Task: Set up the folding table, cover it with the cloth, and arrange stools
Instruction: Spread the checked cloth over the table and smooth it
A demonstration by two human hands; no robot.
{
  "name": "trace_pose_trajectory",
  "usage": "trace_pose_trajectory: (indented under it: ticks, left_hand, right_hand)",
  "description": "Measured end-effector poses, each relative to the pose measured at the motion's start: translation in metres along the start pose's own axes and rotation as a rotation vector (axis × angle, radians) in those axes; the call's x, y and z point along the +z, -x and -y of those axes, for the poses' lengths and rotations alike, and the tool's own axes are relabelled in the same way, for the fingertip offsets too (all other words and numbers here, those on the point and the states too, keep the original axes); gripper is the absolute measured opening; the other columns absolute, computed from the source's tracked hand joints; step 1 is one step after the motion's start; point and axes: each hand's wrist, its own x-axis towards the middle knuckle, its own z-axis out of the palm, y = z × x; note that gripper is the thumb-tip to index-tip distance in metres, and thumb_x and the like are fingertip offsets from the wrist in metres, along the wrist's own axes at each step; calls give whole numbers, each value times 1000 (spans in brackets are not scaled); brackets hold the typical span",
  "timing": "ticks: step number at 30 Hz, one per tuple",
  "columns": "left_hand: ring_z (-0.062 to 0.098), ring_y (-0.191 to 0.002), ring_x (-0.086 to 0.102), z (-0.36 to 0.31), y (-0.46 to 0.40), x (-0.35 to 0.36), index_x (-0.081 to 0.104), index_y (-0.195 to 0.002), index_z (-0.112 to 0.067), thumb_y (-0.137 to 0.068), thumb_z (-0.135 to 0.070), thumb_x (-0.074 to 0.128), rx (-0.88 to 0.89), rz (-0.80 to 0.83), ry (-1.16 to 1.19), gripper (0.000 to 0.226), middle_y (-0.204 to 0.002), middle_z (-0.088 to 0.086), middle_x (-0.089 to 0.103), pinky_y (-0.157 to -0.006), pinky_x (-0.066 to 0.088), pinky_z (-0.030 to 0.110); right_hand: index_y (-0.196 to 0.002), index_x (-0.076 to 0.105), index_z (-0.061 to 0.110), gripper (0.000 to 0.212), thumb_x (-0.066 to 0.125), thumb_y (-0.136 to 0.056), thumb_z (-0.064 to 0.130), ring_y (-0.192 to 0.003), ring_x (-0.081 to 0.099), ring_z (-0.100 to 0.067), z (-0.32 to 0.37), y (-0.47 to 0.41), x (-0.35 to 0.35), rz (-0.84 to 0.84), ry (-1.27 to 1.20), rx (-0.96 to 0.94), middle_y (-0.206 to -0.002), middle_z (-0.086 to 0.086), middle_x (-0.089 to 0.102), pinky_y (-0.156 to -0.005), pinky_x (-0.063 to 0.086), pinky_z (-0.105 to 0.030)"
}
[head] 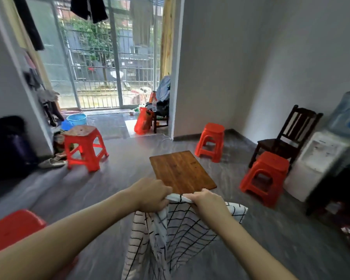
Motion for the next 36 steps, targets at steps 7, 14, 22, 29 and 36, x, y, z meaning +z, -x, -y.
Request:
trace_pose_trajectory:
  ticks: [7,14,22,29,36]
  left_hand:
    - [13,-60,46,63,69,-24,43,-77,-31,-87,-52,45,-131,-79,134,23,-63,-12,41,-48,21,23]
    - [6,-65,50,100,82,-31,48,-74,-26,-94,-65,31,-189,-12,509,46,-70,-8,54,-64,38,30]
    - [11,-81,56,157,52,-34,62,-86,-31,-95,-64,24,-328,2,513,52,-91,-6,65,-79,42,35]
    - [19,-79,60,259,43,-23,64,-81,-23,-97,-46,42,-652,-91,377,35,-83,0,66,-74,47,34]
    - [24,-96,57,302,-14,-17,69,-108,-23,-98,-48,41,-900,-151,219,39,-114,10,66,-80,44,33]
  right_hand:
    - [-133,56,32,47,63,-89,15,-93,60,-20,66,-58,-13,-167,49,-192,-113,15,70,-62,51,-33]
    - [-121,66,9,61,81,-62,0,-74,64,-24,71,-97,-12,-310,167,-342,-95,1,76,-51,50,-34]
    - [-122,66,8,61,82,-64,1,-95,68,-25,-4,-140,3,-389,60,-326,-114,-5,71,-74,57,-39]
    - [-106,75,16,42,85,-66,10,-93,65,-23,-152,-162,-2,-260,66,-193,-106,5,72,-68,49,-29]
    - [-134,57,37,65,75,-79,6,-116,56,-16,-233,-195,8,-79,76,-149,-126,8,62,-68,54,-31]
